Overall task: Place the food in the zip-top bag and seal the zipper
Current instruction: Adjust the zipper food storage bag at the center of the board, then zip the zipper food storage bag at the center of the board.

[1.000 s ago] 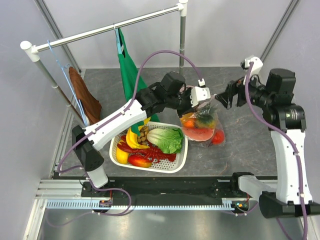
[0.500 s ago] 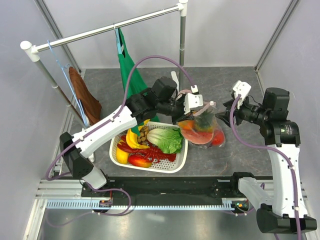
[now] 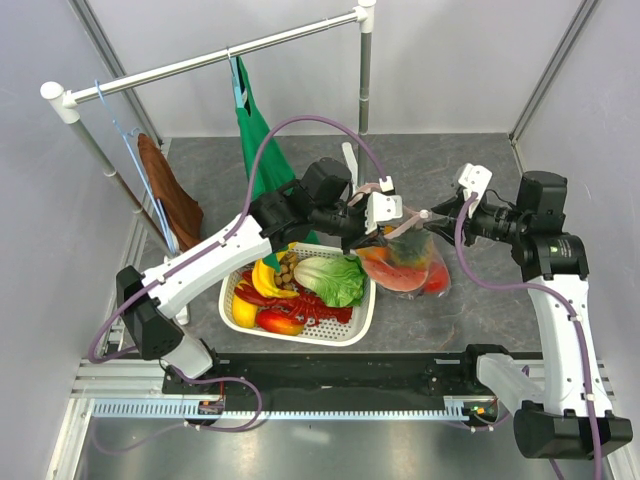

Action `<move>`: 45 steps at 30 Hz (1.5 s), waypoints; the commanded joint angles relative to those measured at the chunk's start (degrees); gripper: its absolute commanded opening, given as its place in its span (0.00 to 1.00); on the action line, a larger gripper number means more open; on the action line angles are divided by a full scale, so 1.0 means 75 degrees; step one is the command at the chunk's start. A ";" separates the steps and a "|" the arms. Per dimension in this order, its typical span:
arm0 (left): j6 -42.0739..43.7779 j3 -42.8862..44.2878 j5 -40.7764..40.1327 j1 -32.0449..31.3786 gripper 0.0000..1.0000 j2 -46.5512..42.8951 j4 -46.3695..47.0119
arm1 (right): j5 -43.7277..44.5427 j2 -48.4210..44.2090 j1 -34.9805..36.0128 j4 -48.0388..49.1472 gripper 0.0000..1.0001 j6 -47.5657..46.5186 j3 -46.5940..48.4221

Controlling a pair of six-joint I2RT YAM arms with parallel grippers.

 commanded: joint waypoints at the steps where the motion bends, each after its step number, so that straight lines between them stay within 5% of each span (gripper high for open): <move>1: 0.0190 0.0092 0.0284 0.0026 0.02 -0.0386 0.0251 | -0.0614 0.0081 -0.0026 0.0326 0.45 -0.0178 -0.0088; 5: 0.0225 0.0092 0.0295 0.0026 0.02 -0.0386 0.0251 | -0.0778 0.0070 -0.0015 -0.0026 0.39 -0.0530 -0.0088; 11: 0.0225 0.0080 0.0342 0.0026 0.03 -0.0410 0.0239 | -0.0860 -0.0013 -0.0026 0.0161 0.12 -0.0402 -0.0182; 12: 0.0202 0.0127 0.0342 0.0037 0.15 -0.0421 0.0227 | -0.0848 -0.0036 -0.0026 0.0173 0.00 -0.0413 -0.0182; 13: 0.0155 0.0185 0.0354 0.0072 0.26 -0.0433 0.0227 | -0.0814 -0.0071 -0.0026 0.0173 0.00 -0.0413 -0.0182; 14: 0.0131 0.0244 0.0354 0.0107 0.48 -0.0480 0.0227 | -0.0802 -0.0106 -0.0026 0.0173 0.00 -0.0425 -0.0182; 15: 0.0131 0.0360 0.0459 0.0270 0.56 -0.0573 0.0378 | -0.0743 -0.0188 -0.0015 0.0185 0.00 -0.0437 -0.0171; 22: 0.0506 0.0863 0.0705 0.0424 0.69 -0.0551 0.1094 | -0.0731 -0.0458 -0.0026 0.0161 0.00 -0.0308 -0.0182; 38: 0.0400 0.2142 0.1010 -0.0138 0.69 0.1043 0.1212 | -0.0579 -0.0915 -0.0026 0.0079 0.00 -0.0355 -0.0346; 45: 0.0272 0.2552 0.1151 -0.0220 0.55 0.1418 0.1212 | -0.0602 -0.0973 -0.0026 0.0067 0.00 -0.0367 -0.0346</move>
